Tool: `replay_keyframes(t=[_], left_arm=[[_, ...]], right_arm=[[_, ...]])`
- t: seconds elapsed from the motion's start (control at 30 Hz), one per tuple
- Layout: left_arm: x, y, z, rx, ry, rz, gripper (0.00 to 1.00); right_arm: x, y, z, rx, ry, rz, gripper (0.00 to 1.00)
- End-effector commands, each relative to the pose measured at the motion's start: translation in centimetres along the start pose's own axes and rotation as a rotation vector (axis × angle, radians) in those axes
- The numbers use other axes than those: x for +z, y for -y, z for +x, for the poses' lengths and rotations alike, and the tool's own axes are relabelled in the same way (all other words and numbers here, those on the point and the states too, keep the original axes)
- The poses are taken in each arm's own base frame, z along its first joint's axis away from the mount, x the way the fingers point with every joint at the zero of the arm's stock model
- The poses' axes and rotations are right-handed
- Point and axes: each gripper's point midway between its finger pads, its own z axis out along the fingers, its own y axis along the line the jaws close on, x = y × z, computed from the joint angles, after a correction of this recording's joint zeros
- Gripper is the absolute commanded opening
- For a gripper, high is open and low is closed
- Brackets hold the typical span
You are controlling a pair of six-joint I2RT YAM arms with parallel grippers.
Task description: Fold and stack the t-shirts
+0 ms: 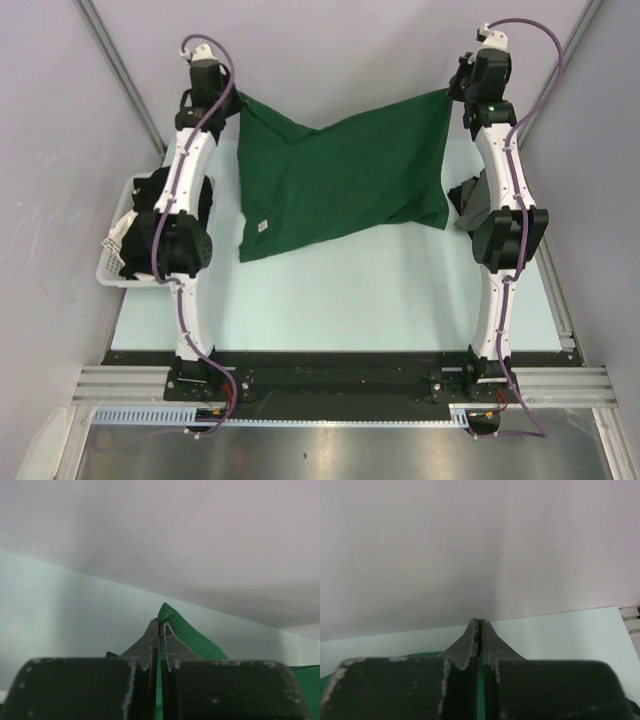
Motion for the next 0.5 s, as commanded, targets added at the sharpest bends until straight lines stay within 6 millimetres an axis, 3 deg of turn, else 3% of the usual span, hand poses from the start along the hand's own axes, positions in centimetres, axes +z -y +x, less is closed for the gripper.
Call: replay_keyframes(t=[0.0,0.1,0.2,0.23,0.27,0.37,0.47], left_arm=[[-1.9,3.0,-8.9,-0.067,0.274,0.090,0.00],[-2.9,3.8,-11.1,-0.048,0.348,0.117,0.00],[-6.8,5.0,-14.9,-0.014,0.444,0.144,0.00],[-8.1,5.3,-15.8,-0.002,0.466,0.154,0.00],[-11.4,5.8,-18.0,0.005,0.518,0.162,0.00],[-15.3,5.3,-19.2,0.059,0.559,0.132,0.00],[-22.4,3.8,-21.0,0.114,0.653,0.063,0.00]], right_arm=[[-2.0,-0.5,-10.0,0.010,0.306,-0.026,0.00],[-3.7,-1.0,-13.3,0.007,0.387,-0.051,0.00],[-6.1,-2.0,-16.1,-0.003,0.438,-0.087,0.00],[-7.8,-2.4,-17.6,-0.007,0.464,-0.096,0.00],[-8.8,-2.5,-18.5,-0.013,0.476,-0.097,0.00],[-12.1,-3.1,-20.4,-0.041,0.487,-0.117,0.00],[-15.2,-3.2,-22.2,-0.058,0.508,-0.108,0.00]])
